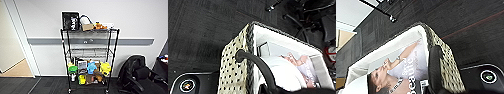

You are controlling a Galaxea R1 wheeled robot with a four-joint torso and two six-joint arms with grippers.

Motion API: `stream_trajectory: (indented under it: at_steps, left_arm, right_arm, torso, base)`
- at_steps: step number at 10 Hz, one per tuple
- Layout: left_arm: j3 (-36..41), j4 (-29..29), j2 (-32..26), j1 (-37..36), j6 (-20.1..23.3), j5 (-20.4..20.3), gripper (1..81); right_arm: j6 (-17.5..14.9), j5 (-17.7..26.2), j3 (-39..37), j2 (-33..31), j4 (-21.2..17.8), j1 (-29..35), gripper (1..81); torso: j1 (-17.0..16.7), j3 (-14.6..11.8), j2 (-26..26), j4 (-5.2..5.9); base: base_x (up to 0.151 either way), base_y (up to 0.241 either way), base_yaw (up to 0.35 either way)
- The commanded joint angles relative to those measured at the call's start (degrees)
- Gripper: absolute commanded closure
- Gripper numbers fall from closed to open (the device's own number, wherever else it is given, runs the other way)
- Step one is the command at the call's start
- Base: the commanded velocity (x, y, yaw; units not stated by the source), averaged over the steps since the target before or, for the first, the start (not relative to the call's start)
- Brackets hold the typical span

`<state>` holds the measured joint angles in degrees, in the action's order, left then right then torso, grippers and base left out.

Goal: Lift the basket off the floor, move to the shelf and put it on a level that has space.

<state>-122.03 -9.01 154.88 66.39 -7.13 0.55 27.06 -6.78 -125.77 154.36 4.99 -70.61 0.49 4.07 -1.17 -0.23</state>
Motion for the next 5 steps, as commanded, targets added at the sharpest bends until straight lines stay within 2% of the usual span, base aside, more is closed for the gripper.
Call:
stream_trajectory:
  at_steps: [1, 5]
  left_arm:
    - [1.4, 0.6, -0.7, -6.0, 0.5, 1.4, 81.1]
    - [1.4, 0.6, -0.7, -6.0, 0.5, 1.3, 81.1]
  right_arm:
    - [0.5, -0.1, 0.9, -0.6, 0.3, 6.1, 81.1]
    - [0.4, 0.0, 1.0, -0.6, 0.4, 7.4, 81.1]
  torso:
    - [0.0, 0.0, 0.0, 0.0]
    - [0.0, 0.0, 0.0, 0.0]
  base:
    - [0.093, 0.0, 0.0]
    - [0.084, 0.0, 0.0]
